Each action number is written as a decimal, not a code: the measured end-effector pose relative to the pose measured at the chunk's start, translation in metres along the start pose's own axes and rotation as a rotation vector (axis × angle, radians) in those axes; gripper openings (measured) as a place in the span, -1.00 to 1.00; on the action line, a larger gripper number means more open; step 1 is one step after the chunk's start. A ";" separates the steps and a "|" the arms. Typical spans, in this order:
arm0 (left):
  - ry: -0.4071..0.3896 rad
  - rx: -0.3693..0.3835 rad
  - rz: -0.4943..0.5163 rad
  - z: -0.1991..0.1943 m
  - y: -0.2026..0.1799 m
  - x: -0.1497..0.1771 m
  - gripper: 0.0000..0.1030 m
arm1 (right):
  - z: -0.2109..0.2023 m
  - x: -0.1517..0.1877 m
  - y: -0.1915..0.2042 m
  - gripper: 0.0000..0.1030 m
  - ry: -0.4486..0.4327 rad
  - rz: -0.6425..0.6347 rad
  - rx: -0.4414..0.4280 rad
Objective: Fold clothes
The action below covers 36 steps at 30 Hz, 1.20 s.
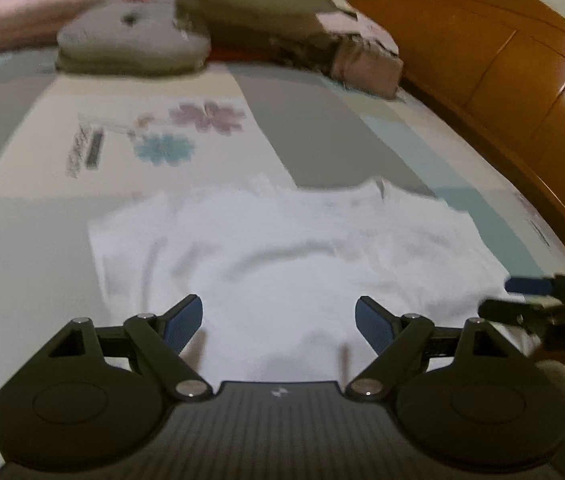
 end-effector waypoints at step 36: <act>-0.069 -0.092 -0.116 -0.035 0.033 0.012 0.63 | 0.054 -0.059 0.059 1.00 0.067 -0.042 -0.387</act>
Point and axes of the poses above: each gripper's, at about its wrist camera, not at the fingertips, and z roughly the way its jaws point, y to its left, x to its underside, the point moved 6 cm from there along z, roughly the way its jaws point, and after that the axes turned 15 degrees about y, right-handed, at the moved point
